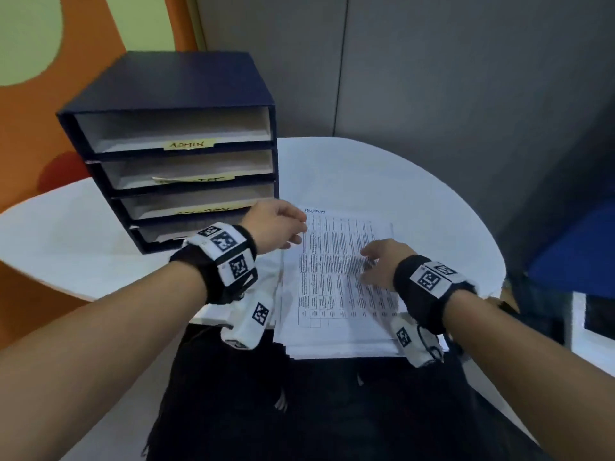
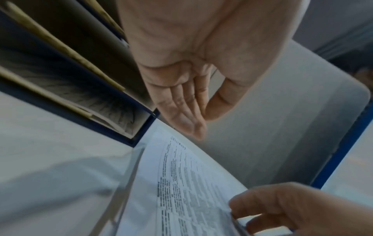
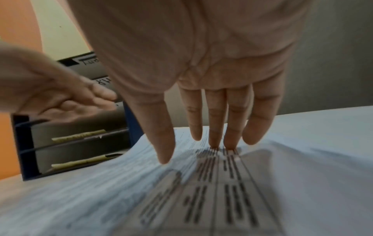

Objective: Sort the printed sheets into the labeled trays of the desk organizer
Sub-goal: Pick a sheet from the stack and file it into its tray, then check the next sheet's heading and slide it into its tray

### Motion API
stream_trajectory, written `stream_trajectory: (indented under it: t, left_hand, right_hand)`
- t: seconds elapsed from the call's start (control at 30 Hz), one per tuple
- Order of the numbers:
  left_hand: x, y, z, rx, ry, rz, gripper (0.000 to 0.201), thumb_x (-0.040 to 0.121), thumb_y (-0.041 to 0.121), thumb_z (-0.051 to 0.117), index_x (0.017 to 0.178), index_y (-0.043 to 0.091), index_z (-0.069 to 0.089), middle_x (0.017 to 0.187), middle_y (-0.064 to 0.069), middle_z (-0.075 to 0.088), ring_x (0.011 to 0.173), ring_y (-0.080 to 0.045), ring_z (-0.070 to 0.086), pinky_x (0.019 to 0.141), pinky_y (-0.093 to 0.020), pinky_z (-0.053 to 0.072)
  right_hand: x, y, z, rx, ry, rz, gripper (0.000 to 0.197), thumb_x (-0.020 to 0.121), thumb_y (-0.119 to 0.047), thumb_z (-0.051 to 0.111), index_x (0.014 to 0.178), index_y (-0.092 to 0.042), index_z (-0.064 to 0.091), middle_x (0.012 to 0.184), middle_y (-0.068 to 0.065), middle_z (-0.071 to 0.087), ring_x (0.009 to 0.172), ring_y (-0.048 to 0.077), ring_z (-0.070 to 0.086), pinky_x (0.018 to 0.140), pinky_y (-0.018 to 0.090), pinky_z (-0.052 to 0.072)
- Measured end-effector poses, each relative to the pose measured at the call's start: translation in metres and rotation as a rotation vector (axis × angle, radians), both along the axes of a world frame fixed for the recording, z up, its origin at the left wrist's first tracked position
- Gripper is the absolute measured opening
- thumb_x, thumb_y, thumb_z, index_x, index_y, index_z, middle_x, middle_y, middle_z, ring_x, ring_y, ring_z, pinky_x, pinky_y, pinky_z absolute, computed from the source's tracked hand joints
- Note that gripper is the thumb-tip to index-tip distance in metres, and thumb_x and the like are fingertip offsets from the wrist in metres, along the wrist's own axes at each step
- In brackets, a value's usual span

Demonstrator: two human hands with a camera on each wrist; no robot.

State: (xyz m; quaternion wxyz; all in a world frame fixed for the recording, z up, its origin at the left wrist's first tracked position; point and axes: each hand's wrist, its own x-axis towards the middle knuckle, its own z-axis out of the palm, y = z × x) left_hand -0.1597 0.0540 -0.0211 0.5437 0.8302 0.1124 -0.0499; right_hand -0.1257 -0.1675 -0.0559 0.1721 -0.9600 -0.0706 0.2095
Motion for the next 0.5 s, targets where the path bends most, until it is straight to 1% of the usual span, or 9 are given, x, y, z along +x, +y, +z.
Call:
stream_trajectory:
  t: [0.07, 0.1, 0.17, 0.23, 0.3, 0.37, 0.4, 0.43, 0.5]
  left_hand:
    - [0.025, -0.014, -0.008, 0.217, -0.03, -0.067, 0.017, 0.09, 0.007, 0.061, 0.099, 0.02, 0.067, 0.112, -0.003, 0.071, 0.092, -0.016, 0.066, 0.081, -0.029, 0.054]
    - [0.034, -0.021, -0.01, 0.352, -0.034, -0.113, 0.025, 0.09, 0.007, 0.059, 0.11, 0.02, 0.066, 0.119, -0.001, 0.067, 0.101, -0.017, 0.063, 0.085, -0.028, 0.051]
    - [0.052, -0.035, -0.014, 0.588, -0.001, -0.2, 0.044, 0.09, 0.005, 0.053, 0.132, 0.019, 0.055, 0.133, -0.003, 0.057, 0.118, -0.023, 0.057, 0.088, -0.028, 0.046]
    - [0.068, -0.043, -0.02, 0.772, 0.085, -0.241, 0.049, 0.091, 0.007, 0.051, 0.14, 0.013, 0.045, 0.138, -0.009, 0.052, 0.122, -0.029, 0.054, 0.089, -0.033, 0.047]
    - [0.081, -0.042, -0.028, 0.926, 0.148, -0.254, 0.036, 0.091, 0.011, 0.053, 0.126, 0.006, 0.05, 0.127, -0.014, 0.057, 0.11, -0.032, 0.06, 0.083, -0.037, 0.05]
    - [0.088, -0.04, -0.033, 1.021, 0.156, -0.26, 0.017, 0.088, 0.012, 0.057, 0.103, 0.005, 0.056, 0.11, -0.014, 0.064, 0.089, -0.03, 0.063, 0.068, -0.033, 0.048]
    - [0.09, -0.041, -0.034, 1.065, 0.135, -0.254, 0.012, 0.087, 0.01, 0.058, 0.098, 0.005, 0.058, 0.105, -0.013, 0.064, 0.084, -0.029, 0.063, 0.065, -0.031, 0.047]
    - [0.092, -0.041, -0.035, 1.103, 0.103, -0.24, 0.012, 0.088, 0.01, 0.058, 0.099, 0.005, 0.059, 0.105, -0.012, 0.063, 0.086, -0.029, 0.063, 0.066, -0.031, 0.048]
    - [0.092, -0.04, -0.036, 1.136, 0.045, -0.195, 0.024, 0.09, 0.011, 0.059, 0.113, 0.005, 0.056, 0.111, -0.011, 0.059, 0.098, -0.031, 0.063, 0.071, -0.033, 0.047]
  right_hand:
    - [-0.001, 0.0, -0.007, -0.038, -0.012, 0.038, 0.06, 0.08, -0.024, 0.07, 0.137, -0.026, 0.05, 0.132, -0.001, 0.057, 0.112, 0.021, 0.059, 0.09, 0.028, 0.05]
    - [-0.002, 0.0, -0.011, -0.053, -0.024, 0.063, 0.059, 0.08, -0.024, 0.069, 0.136, -0.026, 0.051, 0.132, -0.001, 0.057, 0.112, 0.021, 0.059, 0.091, 0.029, 0.051]
    - [-0.003, -0.001, -0.015, -0.079, -0.05, 0.113, 0.053, 0.082, -0.027, 0.068, 0.134, -0.028, 0.054, 0.133, -0.001, 0.056, 0.114, 0.02, 0.058, 0.094, 0.032, 0.051]
    - [-0.003, -0.005, -0.015, -0.076, -0.056, 0.142, 0.05, 0.083, -0.03, 0.068, 0.132, -0.029, 0.056, 0.135, -0.003, 0.055, 0.117, 0.02, 0.057, 0.096, 0.033, 0.05]
    - [-0.002, -0.009, -0.014, -0.059, -0.06, 0.15, 0.049, 0.083, -0.031, 0.068, 0.131, -0.029, 0.057, 0.135, -0.004, 0.056, 0.117, 0.019, 0.057, 0.096, 0.032, 0.049]
    - [-0.002, -0.012, -0.014, -0.041, -0.053, 0.146, 0.049, 0.083, -0.031, 0.068, 0.13, -0.03, 0.057, 0.133, -0.005, 0.057, 0.114, 0.018, 0.059, 0.094, 0.032, 0.05]
    - [-0.002, -0.013, -0.014, -0.033, -0.045, 0.143, 0.049, 0.083, -0.031, 0.068, 0.13, -0.03, 0.058, 0.132, -0.005, 0.058, 0.112, 0.018, 0.059, 0.093, 0.032, 0.051]
    - [-0.003, -0.014, -0.014, -0.027, -0.037, 0.142, 0.049, 0.082, -0.03, 0.067, 0.13, -0.03, 0.057, 0.131, -0.005, 0.058, 0.111, 0.018, 0.06, 0.091, 0.032, 0.052]
    - [-0.003, -0.014, -0.014, -0.019, -0.035, 0.153, 0.05, 0.083, -0.028, 0.066, 0.132, -0.029, 0.057, 0.131, -0.004, 0.058, 0.109, 0.018, 0.06, 0.089, 0.032, 0.054]
